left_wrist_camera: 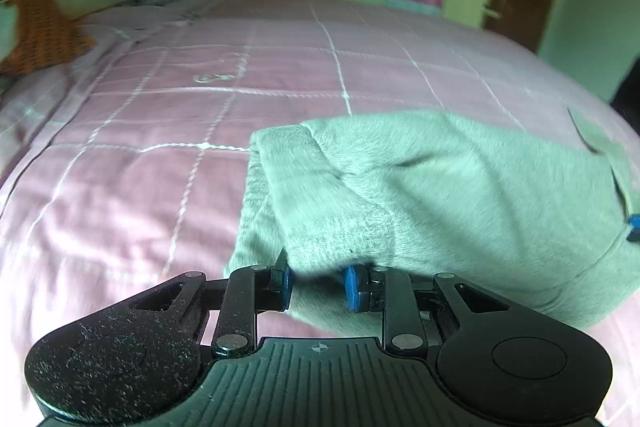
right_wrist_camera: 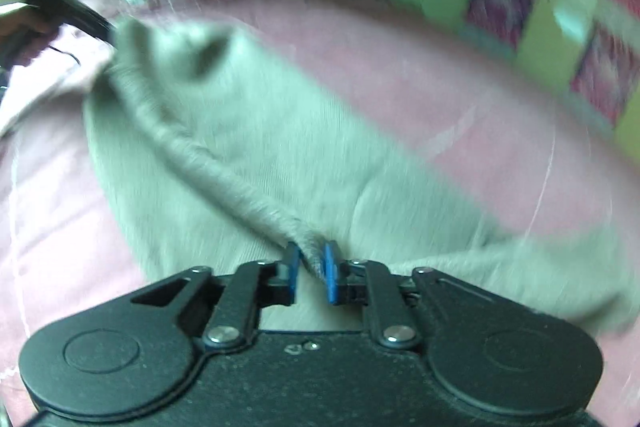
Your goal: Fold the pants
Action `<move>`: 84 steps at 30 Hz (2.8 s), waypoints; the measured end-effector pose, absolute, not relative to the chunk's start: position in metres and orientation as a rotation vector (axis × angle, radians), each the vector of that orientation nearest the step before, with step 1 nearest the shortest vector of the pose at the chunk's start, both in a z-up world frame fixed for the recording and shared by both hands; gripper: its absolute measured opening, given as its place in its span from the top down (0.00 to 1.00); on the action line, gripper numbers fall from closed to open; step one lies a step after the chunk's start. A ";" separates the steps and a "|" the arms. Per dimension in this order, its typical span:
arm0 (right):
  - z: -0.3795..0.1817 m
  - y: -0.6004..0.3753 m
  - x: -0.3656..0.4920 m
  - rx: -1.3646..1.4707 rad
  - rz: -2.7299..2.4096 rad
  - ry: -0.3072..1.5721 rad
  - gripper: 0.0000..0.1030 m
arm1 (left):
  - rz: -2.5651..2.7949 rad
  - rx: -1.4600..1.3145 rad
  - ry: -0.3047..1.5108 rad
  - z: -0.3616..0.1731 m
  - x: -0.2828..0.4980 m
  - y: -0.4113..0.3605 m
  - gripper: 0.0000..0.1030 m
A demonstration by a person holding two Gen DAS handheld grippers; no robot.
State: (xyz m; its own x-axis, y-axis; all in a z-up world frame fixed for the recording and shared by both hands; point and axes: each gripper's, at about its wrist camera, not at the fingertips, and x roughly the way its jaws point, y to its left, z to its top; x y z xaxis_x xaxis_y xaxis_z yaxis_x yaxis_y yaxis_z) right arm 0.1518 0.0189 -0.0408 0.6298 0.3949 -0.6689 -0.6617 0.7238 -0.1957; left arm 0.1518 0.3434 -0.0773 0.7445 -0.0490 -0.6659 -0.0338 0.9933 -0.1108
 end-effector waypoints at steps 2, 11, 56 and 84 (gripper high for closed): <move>-0.035 0.015 0.141 -0.393 0.616 0.627 0.72 | 0.022 -0.160 0.728 -0.074 0.138 0.347 0.64; -0.006 -0.022 0.139 0.062 0.427 0.731 0.66 | 0.072 -0.539 0.651 -0.068 0.105 0.361 0.34; -0.017 -0.053 0.109 0.330 0.126 0.695 0.64 | 0.234 -0.444 0.809 -0.064 0.134 0.345 0.71; -0.014 -0.033 0.171 0.045 0.032 0.770 0.41 | 0.281 -0.329 0.918 -0.097 0.155 0.319 0.56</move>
State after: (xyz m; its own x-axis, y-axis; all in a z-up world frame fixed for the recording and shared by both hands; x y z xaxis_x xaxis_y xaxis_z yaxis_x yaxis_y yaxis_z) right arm 0.1712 -0.0332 -0.0136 0.7176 0.0454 -0.6950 -0.0121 0.9985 0.0528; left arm 0.1546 0.3186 -0.0967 0.5778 0.0963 -0.8105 -0.3734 0.9142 -0.1576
